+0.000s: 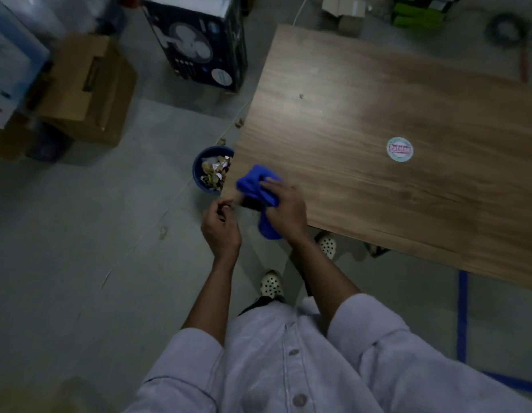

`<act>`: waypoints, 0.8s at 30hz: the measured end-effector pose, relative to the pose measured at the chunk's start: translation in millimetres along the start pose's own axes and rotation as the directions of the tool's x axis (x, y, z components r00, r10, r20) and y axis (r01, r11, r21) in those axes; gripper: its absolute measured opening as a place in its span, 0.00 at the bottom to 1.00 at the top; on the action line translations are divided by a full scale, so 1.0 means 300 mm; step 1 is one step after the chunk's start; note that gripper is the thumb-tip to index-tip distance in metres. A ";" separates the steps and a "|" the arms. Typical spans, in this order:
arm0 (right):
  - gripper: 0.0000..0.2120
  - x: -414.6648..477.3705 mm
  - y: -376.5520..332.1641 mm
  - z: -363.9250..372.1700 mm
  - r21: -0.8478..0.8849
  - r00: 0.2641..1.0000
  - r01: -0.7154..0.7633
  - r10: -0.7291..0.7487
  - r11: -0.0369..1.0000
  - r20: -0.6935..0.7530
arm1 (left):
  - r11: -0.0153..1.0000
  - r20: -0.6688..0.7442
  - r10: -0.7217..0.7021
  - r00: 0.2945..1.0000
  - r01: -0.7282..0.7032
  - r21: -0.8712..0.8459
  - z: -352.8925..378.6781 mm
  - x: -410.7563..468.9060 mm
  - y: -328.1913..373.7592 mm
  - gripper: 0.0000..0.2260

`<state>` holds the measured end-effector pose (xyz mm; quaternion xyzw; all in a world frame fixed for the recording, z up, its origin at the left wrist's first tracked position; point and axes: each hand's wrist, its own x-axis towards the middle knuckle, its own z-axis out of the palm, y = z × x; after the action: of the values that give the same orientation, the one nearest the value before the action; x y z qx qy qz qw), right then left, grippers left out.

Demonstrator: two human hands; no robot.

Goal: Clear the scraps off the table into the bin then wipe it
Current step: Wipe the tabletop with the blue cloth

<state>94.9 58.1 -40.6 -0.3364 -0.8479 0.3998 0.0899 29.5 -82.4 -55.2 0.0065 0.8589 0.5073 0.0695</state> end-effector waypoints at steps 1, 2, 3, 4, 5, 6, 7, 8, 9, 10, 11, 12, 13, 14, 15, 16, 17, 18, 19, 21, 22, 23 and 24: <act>0.31 -0.022 0.049 -0.020 -0.001 0.993 -0.047 0.046 0.999 -0.106 | 1.000 -0.005 -0.006 1.000 0.006 -0.001 -0.003 0.014 0.000 0.10; 0.31 -0.046 0.097 -0.031 -0.002 0.975 -0.133 0.131 0.991 -0.182 | 1.000 -0.003 -0.008 1.000 0.008 -0.001 -0.007 0.022 0.003 0.10; 0.32 -0.071 0.130 -0.034 -0.002 0.948 -0.240 0.234 0.971 -0.214 | 1.000 0.008 -0.010 1.000 0.010 -0.001 -0.010 0.026 0.002 0.09; 0.33 -0.092 0.150 -0.021 -0.030 0.922 -0.334 0.320 0.942 -0.218 | 1.000 0.025 -0.014 1.000 0.014 -0.004 -0.011 0.028 -0.003 0.09; 0.34 -0.112 0.156 0.001 -0.097 0.912 -0.382 0.358 0.919 -0.200 | 1.000 0.042 -0.019 0.999 0.020 -0.013 -0.011 0.028 -0.011 0.08; 0.35 -0.127 0.145 0.032 -0.180 0.924 -0.375 0.351 0.909 -0.153 | 0.999 0.061 -0.028 0.998 0.030 -0.019 -0.009 0.025 -0.018 0.08; 0.35 -0.134 0.119 0.065 -0.238 0.945 -0.328 0.317 0.914 -0.084 | 0.999 0.086 -0.033 0.996 0.034 -0.013 -0.008 0.022 -0.023 0.08; 0.35 -0.130 0.087 0.095 -0.266 0.961 -0.269 0.278 0.926 -0.004 | 1.000 0.110 -0.029 0.993 0.029 0.002 -0.006 0.019 -0.024 0.09; 0.34 -0.116 0.058 0.124 -0.269 0.967 -0.214 0.243 0.939 0.078 | 1.000 0.137 -0.024 0.990 0.022 0.015 -0.006 0.015 -0.021 0.09; 0.34 -0.096 0.028 0.141 -0.254 0.965 -0.163 0.208 0.953 0.158 | 1.000 0.165 -0.022 0.986 0.019 0.019 -0.005 0.013 -0.019 0.10; 0.33 -0.070 0.001 0.153 -0.217 0.956 -0.110 0.163 0.970 0.242 | 1.000 0.188 -0.029 0.982 0.027 0.010 -0.005 0.009 -0.016 0.10; 0.31 -0.042 -0.028 0.150 -0.158 0.939 -0.063 0.112 0.985 0.326 | 0.999 0.203 -0.041 0.978 0.041 0.002 -0.004 0.007 -0.008 0.11; 0.30 -0.015 -0.055 0.136 -0.085 0.918 -0.037 0.067 0.996 0.391 | 0.999 0.202 -0.051 0.978 0.052 0.000 -0.004 0.007 0.002 0.12; 0.29 0.008 -0.078 0.110 -0.023 0.908 -0.022 0.029 1.000 0.419 | 0.999 0.189 -0.051 0.981 0.053 -0.004 -0.004 0.011 0.018 0.14; 0.29 0.024 -0.097 0.076 0.023 0.917 -0.011 0.001 1.000 0.400 | 0.999 0.172 -0.042 0.984 0.047 -0.021 -0.006 0.020 0.034 0.16; 0.30 0.029 -0.106 0.040 0.061 0.937 -0.014 -0.008 0.998 0.348 | 0.997 0.159 -0.032 0.987 0.042 -0.060 -0.004 0.029 0.056 0.18; 0.30 0.027 -0.106 0.001 0.105 0.961 -0.032 0.001 0.994 0.276 | 0.993 0.151 -0.030 0.988 0.047 -0.112 0.001 0.037 0.080 0.19; 0.30 0.017 -0.096 -0.038 0.160 0.980 -0.063 0.031 0.985 0.195 | 0.986 0.155 -0.030 0.987 0.055 -0.155 0.012 0.045 0.098 0.20; 0.29 0.006 -0.072 -0.078 0.206 0.991 -0.103 0.082 0.973 0.108 | 0.983 0.171 -0.031 0.985 0.061 -0.171 0.032 0.056 0.105 0.21; 0.28 -0.016 0.001 -0.164 0.255 0.979 -0.167 0.190 0.952 -0.069 | 0.990 0.235 -0.024 0.972 0.056 -0.128 0.088 0.067 0.115 0.24; 0.28 -0.021 0.048 -0.210 0.273 0.959 -0.201 0.246 0.941 -0.142 | 0.994 0.280 -0.022 0.960 0.051 -0.097 0.126 0.069 0.118 0.26; 0.27 -0.027 0.100 -0.256 0.294 0.931 -0.239 0.304 0.925 -0.200 | 0.997 0.327 -0.019 0.945 0.043 -0.065 0.162 0.064 0.126 0.26; 0.28 -0.032 0.160 -0.300 0.315 0.896 -0.284 0.367 0.906 -0.248 | 0.999 0.374 -0.008 0.927 0.019 -0.026 0.199 0.051 0.137 0.26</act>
<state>164.2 129.3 -15.2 -0.5162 -0.6925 0.4650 0.1943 19.5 -9.2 -49.7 0.0958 0.8226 0.5087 0.2354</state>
